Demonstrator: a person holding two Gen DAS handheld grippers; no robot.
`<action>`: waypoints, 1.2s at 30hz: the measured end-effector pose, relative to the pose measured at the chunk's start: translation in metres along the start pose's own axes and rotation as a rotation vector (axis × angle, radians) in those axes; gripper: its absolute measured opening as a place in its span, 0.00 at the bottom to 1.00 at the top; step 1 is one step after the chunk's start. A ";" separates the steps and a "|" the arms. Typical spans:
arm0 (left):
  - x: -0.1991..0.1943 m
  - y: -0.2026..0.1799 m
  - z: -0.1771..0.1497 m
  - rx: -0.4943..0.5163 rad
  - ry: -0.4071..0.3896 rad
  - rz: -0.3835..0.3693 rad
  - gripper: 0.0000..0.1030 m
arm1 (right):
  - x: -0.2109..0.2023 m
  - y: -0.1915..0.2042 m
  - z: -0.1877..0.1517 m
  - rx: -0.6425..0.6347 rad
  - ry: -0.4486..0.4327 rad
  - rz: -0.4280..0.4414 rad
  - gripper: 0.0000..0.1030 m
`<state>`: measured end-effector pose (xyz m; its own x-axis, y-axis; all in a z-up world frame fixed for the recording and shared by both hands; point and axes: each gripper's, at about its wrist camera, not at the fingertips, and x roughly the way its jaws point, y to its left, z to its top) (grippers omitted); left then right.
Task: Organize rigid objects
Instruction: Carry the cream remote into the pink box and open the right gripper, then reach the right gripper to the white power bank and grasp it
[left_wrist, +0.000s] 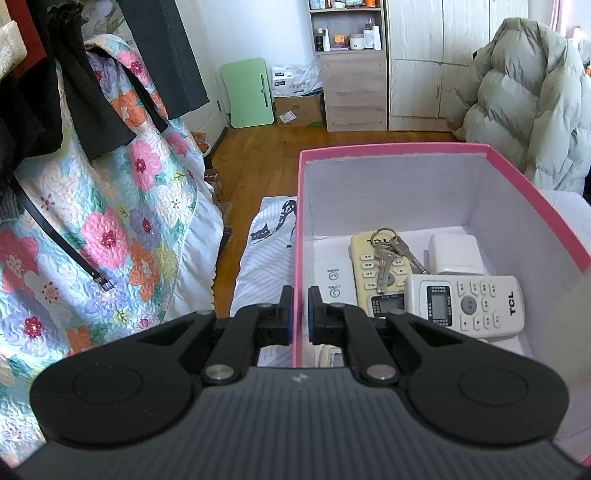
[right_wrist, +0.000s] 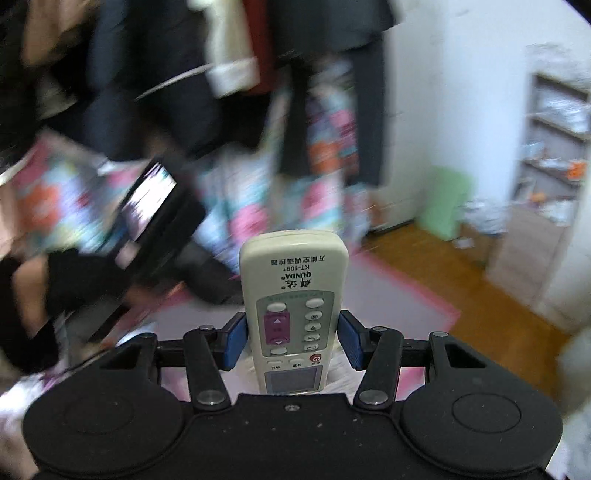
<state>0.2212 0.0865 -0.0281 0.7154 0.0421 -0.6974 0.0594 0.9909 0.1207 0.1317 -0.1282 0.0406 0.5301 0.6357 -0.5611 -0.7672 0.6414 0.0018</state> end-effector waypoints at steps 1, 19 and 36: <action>0.000 0.001 0.000 -0.003 -0.002 -0.005 0.06 | 0.006 -0.002 -0.001 0.008 0.034 0.032 0.56; 0.001 0.005 -0.001 -0.028 0.002 -0.032 0.07 | 0.103 0.011 0.016 -0.139 0.376 0.295 0.57; 0.002 0.001 -0.001 -0.014 0.014 -0.021 0.07 | 0.091 0.009 0.023 -0.287 0.517 0.279 0.57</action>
<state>0.2222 0.0881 -0.0302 0.7042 0.0228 -0.7096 0.0645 0.9933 0.0959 0.1816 -0.0543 0.0084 0.1102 0.4277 -0.8972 -0.9547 0.2967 0.0242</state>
